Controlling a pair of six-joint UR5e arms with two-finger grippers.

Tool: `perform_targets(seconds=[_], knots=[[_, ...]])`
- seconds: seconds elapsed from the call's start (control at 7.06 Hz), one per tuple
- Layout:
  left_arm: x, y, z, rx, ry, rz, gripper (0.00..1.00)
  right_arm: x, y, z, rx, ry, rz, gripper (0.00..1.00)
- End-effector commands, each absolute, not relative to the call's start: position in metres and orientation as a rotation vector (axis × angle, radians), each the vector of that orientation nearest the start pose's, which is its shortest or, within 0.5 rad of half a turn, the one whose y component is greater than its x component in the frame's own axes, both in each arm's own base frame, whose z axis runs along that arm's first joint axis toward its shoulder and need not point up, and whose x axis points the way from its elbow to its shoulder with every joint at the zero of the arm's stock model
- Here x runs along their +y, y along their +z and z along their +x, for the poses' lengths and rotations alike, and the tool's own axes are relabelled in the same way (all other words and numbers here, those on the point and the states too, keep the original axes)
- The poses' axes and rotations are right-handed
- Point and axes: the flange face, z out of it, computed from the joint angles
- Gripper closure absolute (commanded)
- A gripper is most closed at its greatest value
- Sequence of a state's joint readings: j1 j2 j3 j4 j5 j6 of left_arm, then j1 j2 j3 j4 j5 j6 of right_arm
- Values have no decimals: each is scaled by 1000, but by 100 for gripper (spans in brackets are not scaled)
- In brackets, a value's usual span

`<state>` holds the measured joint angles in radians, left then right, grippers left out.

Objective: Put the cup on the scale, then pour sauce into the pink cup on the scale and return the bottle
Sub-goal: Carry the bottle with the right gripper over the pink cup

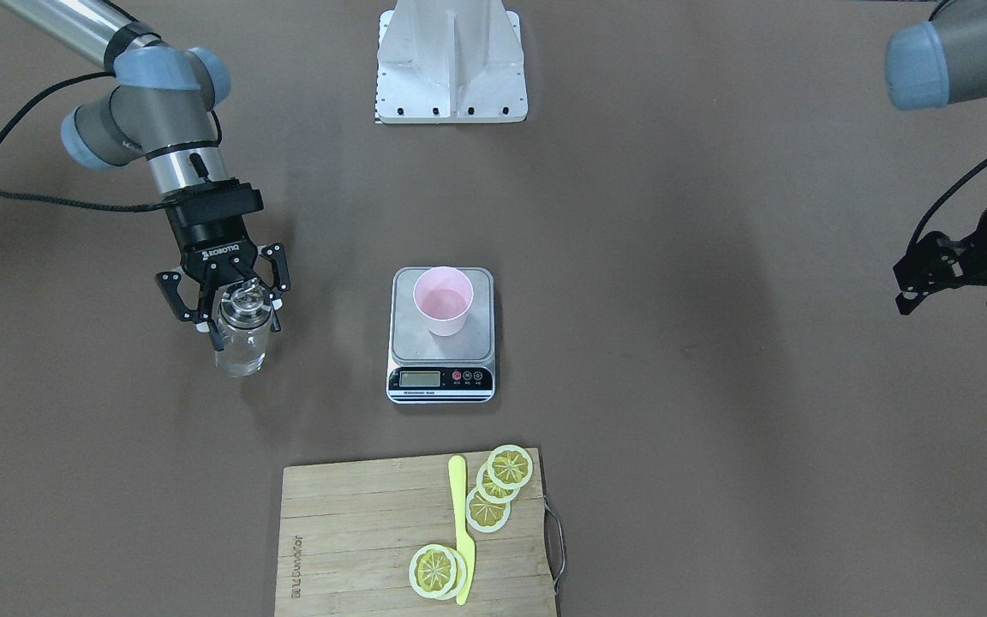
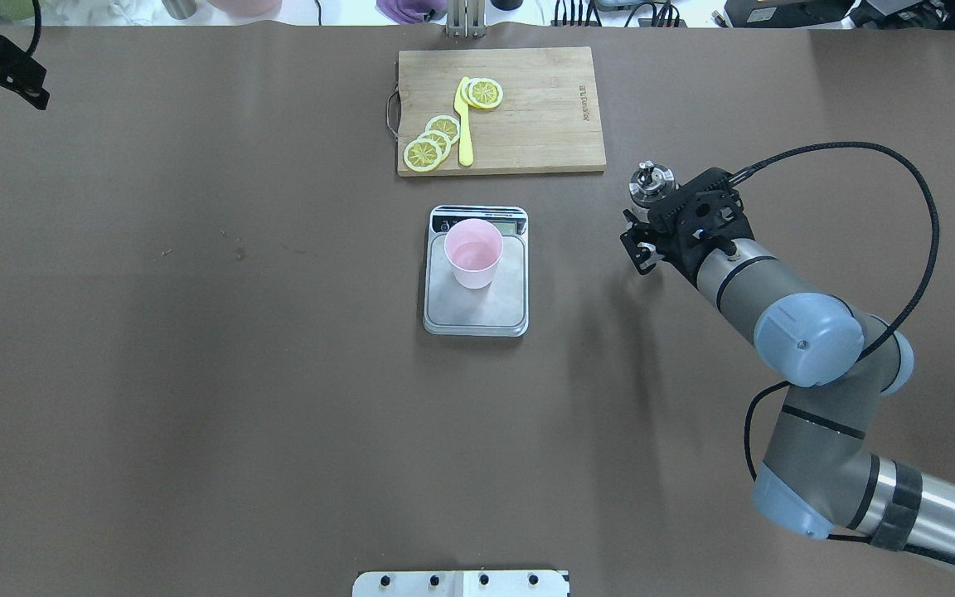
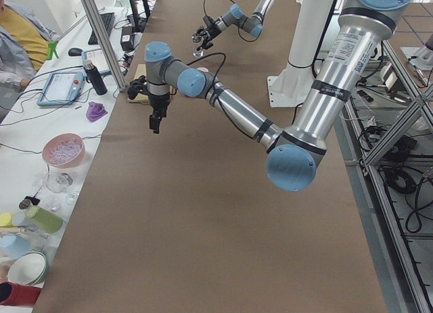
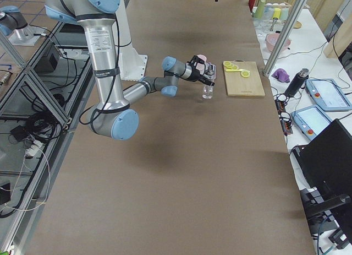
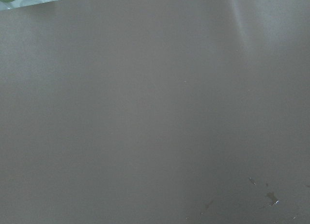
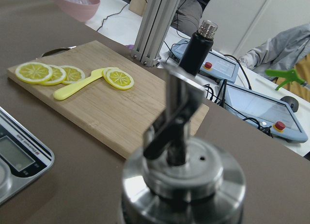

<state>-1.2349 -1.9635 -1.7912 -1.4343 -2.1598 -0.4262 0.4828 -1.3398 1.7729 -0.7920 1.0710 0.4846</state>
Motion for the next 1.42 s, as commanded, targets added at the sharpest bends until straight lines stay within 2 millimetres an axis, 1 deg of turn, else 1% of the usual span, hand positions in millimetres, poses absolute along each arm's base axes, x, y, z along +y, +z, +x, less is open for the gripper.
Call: perform_targets(seconds=[0.0,0.14,0.28,0.42,0.57,0.71,0.99,1.13,1.27], knots=[[-602,361,126,693,56,217,2,-397,298,-455,-329,-277,1119,100],[-602,362,127,692,59,216,2,-394,286,-467,-264,-331,1083,100],[-603,363,128,692,58,213,2,-394,273,-472,-213,-392,1071,100],[-602,363,127,692,58,213,2,-396,268,-479,-148,-429,1029,100],[-602,363,128,692,59,213,2,-399,250,-487,-63,-471,977,100],[-602,363,128,692,59,213,2,-400,241,-490,-2,-505,932,100],[-602,365,128,691,58,210,2,-396,244,-494,92,-538,928,100],[-602,365,128,691,58,210,2,-394,247,-496,142,-601,926,100],[-602,365,128,691,59,211,2,-391,247,-499,167,-618,937,100]])
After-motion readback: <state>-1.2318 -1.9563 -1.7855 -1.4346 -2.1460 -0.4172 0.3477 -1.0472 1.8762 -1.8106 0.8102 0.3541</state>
